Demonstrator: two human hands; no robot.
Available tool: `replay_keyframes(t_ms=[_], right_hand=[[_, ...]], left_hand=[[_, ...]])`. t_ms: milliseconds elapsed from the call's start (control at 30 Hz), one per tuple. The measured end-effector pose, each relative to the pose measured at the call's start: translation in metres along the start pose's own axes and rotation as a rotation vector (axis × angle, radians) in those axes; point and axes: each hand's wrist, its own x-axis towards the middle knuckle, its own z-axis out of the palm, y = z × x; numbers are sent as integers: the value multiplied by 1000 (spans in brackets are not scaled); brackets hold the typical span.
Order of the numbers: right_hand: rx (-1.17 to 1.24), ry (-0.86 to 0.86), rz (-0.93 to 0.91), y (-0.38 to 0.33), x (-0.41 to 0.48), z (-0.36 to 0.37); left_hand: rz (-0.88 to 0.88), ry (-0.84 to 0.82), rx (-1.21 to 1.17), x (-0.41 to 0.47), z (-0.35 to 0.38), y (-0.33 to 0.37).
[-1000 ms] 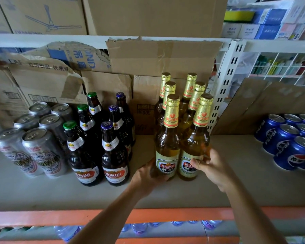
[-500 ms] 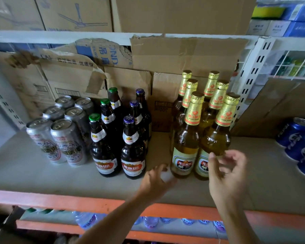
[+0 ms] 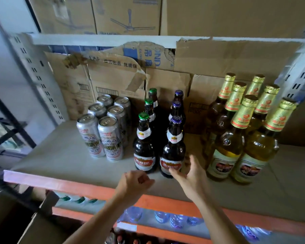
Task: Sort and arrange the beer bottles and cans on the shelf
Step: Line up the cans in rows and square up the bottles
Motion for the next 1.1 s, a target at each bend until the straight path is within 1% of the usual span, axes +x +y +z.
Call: replay_keyframes(t_ms=[67, 100, 167, 267, 333, 433, 533, 667, 900, 1000, 1100], right_hand=[[9, -8, 33, -7, 1, 6], [19, -5, 43, -9, 1, 9], [53, 6, 46, -11, 1, 16], [78, 25, 44, -13, 1, 22], [102, 45, 37, -14, 1, 23], [152, 87, 27, -16, 0, 26], [172, 88, 13, -18, -1, 27], [147, 81, 27, -14, 0, 27], [126, 49, 46, -12, 0, 26], [115, 32, 49, -10, 1, 25], [105, 38, 45, -12, 1, 27]], left_hand=[[-64, 94, -21, 5, -11, -13], [-97, 114, -58, 9, -14, -18], [-120, 93, -103, 19, -16, -25], [-19, 52, -126, 35, -12, -26], [11, 45, -146, 40, -10, -24], [26, 61, -186, 45, -9, -27], [44, 43, -236, 50, -8, -33], [60, 28, -288, 53, -4, -32], [64, 48, -291, 56, -1, -37], [67, 30, -321, 55, -3, -34], [65, 53, -342, 54, -4, -35]])
